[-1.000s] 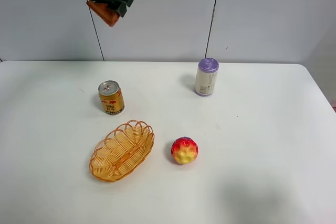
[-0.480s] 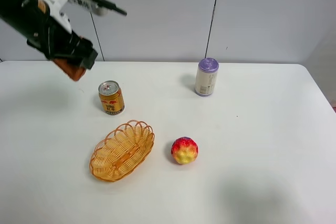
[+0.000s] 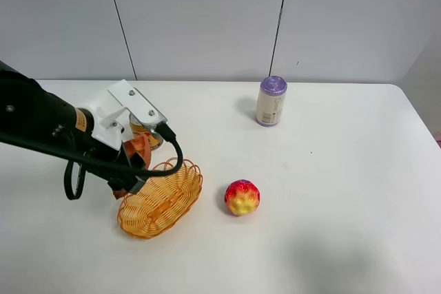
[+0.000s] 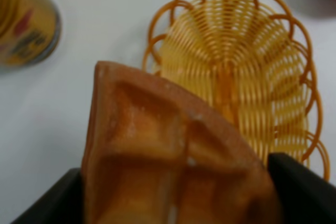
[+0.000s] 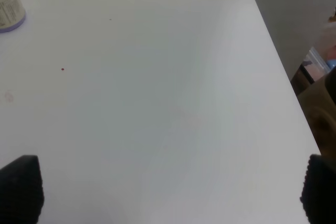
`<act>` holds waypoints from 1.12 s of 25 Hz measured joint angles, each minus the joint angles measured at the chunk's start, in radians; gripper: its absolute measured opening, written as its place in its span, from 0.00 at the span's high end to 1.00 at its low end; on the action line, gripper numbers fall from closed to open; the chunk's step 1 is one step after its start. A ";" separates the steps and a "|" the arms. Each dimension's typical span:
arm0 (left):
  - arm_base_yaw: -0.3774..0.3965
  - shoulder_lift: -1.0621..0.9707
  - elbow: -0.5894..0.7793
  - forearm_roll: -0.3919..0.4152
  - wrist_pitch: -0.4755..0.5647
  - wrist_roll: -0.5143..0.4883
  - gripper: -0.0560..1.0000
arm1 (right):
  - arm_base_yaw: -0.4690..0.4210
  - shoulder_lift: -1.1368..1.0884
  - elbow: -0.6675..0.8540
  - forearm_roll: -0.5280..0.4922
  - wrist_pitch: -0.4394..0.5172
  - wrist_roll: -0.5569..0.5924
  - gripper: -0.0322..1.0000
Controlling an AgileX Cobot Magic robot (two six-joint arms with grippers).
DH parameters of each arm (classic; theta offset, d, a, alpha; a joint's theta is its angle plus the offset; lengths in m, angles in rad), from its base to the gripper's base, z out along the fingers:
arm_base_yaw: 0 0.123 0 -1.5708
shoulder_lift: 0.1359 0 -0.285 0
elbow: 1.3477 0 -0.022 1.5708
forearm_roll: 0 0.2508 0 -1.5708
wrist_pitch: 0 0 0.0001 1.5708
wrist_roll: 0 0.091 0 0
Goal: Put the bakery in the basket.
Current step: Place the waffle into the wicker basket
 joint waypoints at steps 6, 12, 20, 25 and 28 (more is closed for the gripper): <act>-0.011 0.151 0.002 -0.057 -0.060 0.177 0.32 | 0.000 0.000 0.000 0.000 0.000 0.000 0.01; -0.038 0.249 0.003 -0.175 -0.128 0.229 0.32 | 0.000 0.000 0.000 0.000 0.000 0.000 0.01; -0.039 0.271 0.003 -0.246 -0.171 0.232 0.32 | 0.000 0.000 0.000 0.000 0.000 0.000 0.01; -0.039 0.272 0.003 -0.246 -0.185 0.232 0.32 | 0.000 0.000 0.000 0.000 0.000 0.000 0.01; -0.039 0.272 0.003 -0.246 -0.185 0.222 0.21 | 0.000 0.000 0.000 0.000 0.000 0.000 0.01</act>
